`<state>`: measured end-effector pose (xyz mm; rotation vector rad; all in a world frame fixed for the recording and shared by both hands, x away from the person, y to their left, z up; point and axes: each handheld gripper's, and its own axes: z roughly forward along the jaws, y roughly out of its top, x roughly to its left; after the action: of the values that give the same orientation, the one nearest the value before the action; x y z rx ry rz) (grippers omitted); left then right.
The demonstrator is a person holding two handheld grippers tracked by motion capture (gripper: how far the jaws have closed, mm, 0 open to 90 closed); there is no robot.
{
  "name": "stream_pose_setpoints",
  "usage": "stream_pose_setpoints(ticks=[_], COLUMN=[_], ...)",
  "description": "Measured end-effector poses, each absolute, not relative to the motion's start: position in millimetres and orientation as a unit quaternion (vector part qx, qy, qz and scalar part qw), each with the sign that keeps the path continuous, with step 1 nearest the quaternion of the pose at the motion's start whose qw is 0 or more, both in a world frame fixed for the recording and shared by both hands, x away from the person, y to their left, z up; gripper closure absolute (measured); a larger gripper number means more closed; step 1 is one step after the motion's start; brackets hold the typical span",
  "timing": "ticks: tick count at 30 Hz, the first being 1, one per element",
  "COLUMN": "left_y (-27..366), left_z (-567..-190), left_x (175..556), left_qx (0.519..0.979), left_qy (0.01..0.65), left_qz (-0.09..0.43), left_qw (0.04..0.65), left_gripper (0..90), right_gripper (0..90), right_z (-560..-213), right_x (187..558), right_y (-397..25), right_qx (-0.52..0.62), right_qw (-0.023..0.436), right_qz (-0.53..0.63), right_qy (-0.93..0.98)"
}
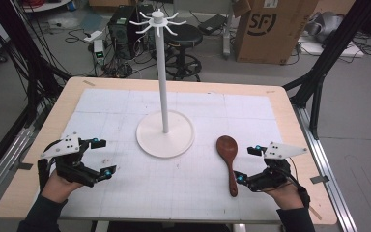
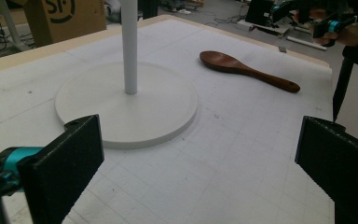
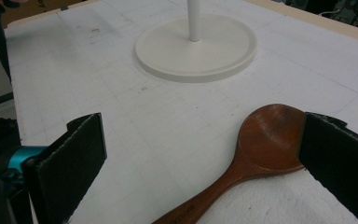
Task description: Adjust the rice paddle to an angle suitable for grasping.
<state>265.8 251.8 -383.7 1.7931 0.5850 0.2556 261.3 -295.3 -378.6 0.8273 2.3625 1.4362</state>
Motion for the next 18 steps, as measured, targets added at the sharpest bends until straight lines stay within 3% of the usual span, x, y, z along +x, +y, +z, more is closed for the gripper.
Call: stream_pose_setpoints(ticks=[18], left_y=[251.1], left_z=[-383.7], left_x=[265.9], left_qx=[0.767], left_qy=[0.248], left_qz=[0.108], left_qw=[0.582], left_gripper=[1.7], right_gripper=[2.0], right_z=[-382.5], right_x=[260.4], right_y=[-301.1], right_qx=[0.283], right_qw=[0.130], right_qz=[0.448], right_qy=[0.838])
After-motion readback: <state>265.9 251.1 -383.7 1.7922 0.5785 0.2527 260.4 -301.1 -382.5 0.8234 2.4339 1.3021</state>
